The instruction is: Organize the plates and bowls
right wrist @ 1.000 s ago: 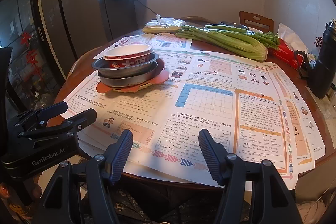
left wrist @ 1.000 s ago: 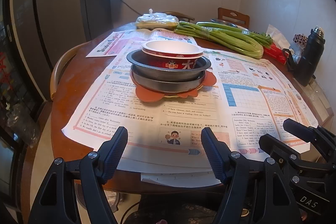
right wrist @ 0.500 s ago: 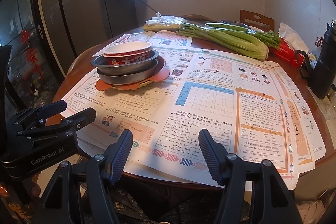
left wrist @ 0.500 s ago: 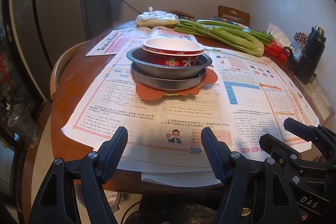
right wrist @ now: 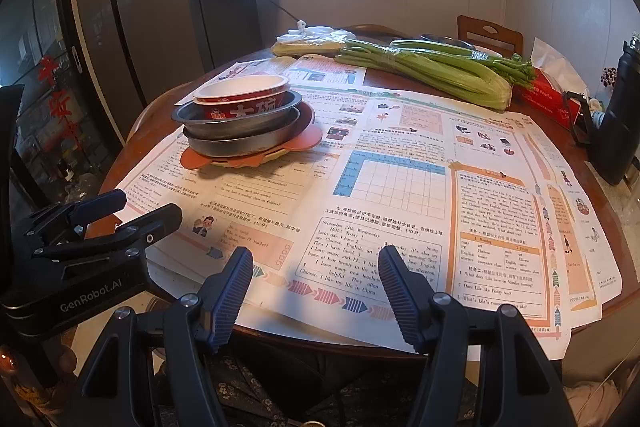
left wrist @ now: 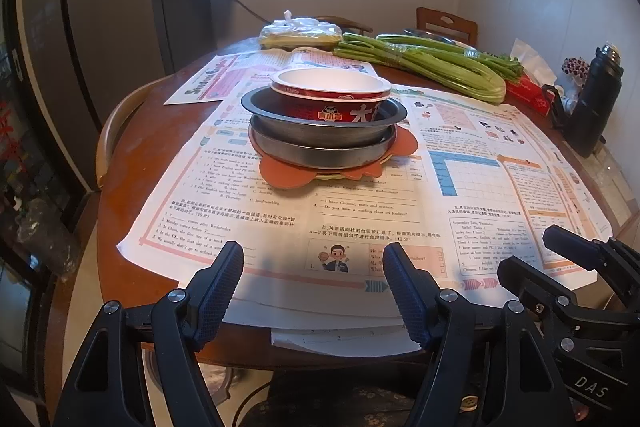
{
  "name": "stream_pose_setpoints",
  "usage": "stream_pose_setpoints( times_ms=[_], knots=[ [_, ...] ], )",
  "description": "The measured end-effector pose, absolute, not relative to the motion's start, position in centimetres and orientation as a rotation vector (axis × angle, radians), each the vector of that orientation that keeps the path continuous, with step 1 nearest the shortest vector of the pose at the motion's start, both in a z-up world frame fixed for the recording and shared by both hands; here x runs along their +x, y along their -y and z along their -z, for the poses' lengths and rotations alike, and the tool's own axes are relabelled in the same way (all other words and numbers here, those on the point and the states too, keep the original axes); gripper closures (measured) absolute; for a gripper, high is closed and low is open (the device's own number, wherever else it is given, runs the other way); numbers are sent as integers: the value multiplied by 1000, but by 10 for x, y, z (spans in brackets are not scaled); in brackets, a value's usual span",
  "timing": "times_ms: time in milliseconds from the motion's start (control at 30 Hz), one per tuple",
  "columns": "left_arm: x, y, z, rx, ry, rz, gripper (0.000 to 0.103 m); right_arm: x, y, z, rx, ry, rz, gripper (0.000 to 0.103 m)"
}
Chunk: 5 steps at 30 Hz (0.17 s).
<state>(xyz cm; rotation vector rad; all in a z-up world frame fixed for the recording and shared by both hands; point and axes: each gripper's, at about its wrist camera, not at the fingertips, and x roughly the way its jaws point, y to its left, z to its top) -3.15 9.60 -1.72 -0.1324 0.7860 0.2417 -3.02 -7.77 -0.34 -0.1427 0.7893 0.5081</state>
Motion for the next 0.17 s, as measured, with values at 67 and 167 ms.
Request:
stream_pose_setpoints(
  times_ms=[67,167],
  knots=[
    [-26,-99,17,-120,-802,-224,29,-30,78,4,-142,-793,-508,38],
    [-19,-120,3,-132,-767,-266,29,-25,78,6,-147,-812,-519,38]
  ],
)
